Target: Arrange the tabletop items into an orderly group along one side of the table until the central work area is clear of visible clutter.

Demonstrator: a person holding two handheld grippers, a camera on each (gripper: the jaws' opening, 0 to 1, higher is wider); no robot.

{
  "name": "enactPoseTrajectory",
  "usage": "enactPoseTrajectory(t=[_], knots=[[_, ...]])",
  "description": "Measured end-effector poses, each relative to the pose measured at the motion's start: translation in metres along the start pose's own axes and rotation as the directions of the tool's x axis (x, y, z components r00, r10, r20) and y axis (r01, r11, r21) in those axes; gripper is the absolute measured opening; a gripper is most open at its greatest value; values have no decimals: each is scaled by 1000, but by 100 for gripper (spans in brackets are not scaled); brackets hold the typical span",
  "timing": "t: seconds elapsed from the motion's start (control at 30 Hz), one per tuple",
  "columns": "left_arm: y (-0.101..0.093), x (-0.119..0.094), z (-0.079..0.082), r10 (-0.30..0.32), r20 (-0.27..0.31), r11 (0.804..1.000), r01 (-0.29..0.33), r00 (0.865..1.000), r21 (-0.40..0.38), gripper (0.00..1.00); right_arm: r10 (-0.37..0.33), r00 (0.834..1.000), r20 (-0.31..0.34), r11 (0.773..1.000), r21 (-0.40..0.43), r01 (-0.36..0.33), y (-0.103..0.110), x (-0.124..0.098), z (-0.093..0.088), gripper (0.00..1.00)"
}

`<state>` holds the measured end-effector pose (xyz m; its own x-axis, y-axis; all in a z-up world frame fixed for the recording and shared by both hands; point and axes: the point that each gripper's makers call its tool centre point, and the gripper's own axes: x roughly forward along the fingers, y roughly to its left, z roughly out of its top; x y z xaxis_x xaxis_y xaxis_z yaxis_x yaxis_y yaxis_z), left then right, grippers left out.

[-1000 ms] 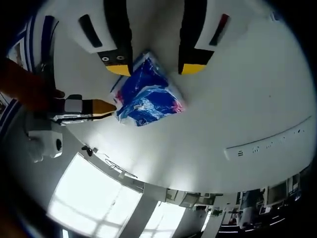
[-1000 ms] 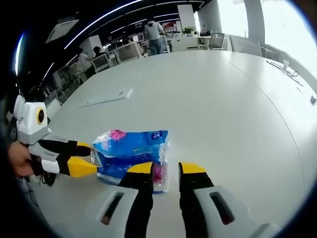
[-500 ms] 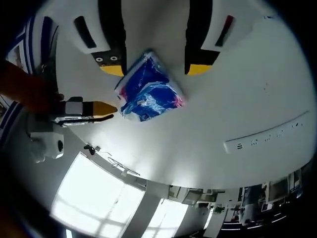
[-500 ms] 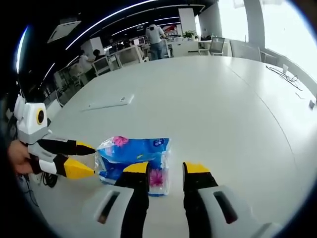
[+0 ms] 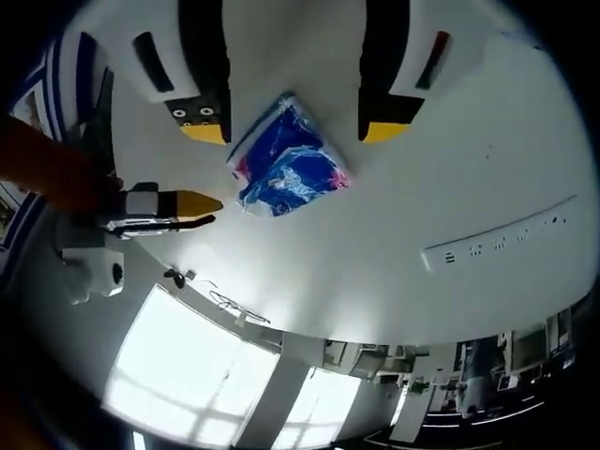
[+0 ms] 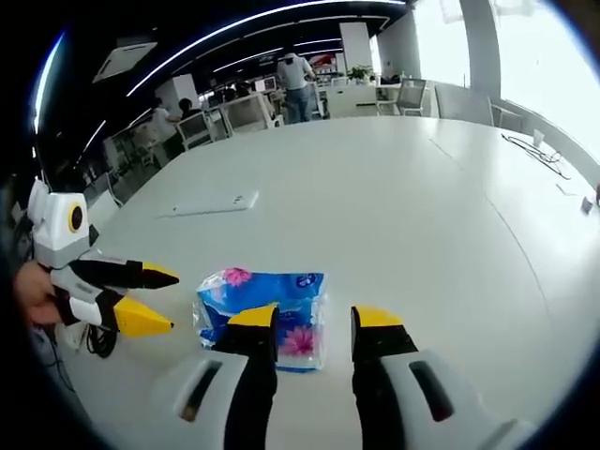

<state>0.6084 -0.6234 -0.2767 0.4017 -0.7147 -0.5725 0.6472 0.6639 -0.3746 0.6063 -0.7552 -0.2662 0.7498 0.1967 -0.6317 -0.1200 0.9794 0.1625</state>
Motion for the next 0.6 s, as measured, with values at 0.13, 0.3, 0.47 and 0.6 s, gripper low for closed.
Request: enactPoseTrajectory(t=[0.13, 0.3, 0.47, 0.6], knots=[[-3, -7, 4, -4, 7, 1000, 4, 1000, 8, 57, 1, 1000, 8, 1000, -2, -1, 3, -5, 4, 31], [-5, -15, 10, -7, 22, 1000, 7, 1000, 15, 59, 3, 1000, 21, 1000, -6, -3, 7, -11, 9, 33], [-6, -24, 16, -11, 39, 1000, 10, 999, 22, 60, 9, 999, 31, 1000, -12, -9, 12, -16, 14, 34], [-5, -32, 19, -9, 48, 1000, 8, 999, 28, 61, 18, 999, 44, 1000, -20, -17, 19, -21, 19, 35]])
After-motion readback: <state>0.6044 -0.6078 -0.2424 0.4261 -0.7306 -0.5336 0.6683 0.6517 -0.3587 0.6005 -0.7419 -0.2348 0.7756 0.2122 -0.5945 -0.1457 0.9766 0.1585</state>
